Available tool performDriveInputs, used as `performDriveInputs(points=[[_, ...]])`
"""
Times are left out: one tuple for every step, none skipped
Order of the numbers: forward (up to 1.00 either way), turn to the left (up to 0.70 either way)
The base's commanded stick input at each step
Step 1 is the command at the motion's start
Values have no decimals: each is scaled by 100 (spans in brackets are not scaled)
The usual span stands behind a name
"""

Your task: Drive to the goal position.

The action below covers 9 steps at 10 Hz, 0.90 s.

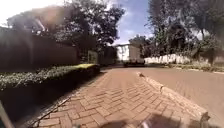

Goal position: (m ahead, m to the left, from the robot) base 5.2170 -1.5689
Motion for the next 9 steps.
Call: performDriveInputs(points=[[62,-22],[69,-34],[70,-35],[70,-35],[70,-35],[70,-25],[70,-6],[70,0],[70,0]])
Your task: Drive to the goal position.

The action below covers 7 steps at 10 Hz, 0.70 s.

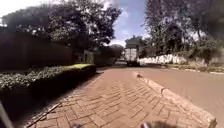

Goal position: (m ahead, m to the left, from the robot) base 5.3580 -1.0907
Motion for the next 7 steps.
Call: performDriveInputs(points=[[70,0],[70,0],[70,0],[70,0],[70,0],[70,0],[70,0]])
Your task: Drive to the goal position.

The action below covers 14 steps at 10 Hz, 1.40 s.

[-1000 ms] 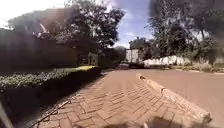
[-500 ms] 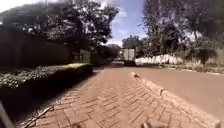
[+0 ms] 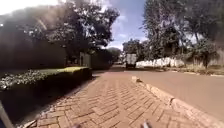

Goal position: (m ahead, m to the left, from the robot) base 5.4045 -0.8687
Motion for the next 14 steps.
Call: performDriveInputs(points=[[70,0],[70,0],[70,0],[70,0],[70,0],[70,0],[70,-1],[70,-6],[70,-17],[70,-35],[70,-35],[70,-31],[70,-11],[70,0]])
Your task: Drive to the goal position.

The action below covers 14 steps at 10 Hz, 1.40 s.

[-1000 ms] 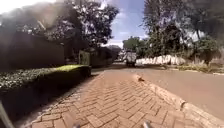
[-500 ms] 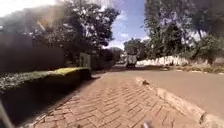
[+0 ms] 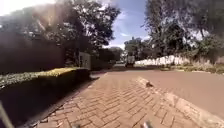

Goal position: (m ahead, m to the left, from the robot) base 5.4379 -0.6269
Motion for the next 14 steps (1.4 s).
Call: performDriveInputs(points=[[70,0],[70,0],[70,0],[70,0],[70,0],[70,0],[70,0],[70,0],[70,0],[70,0],[70,0],[70,0],[70,0],[70,0]])
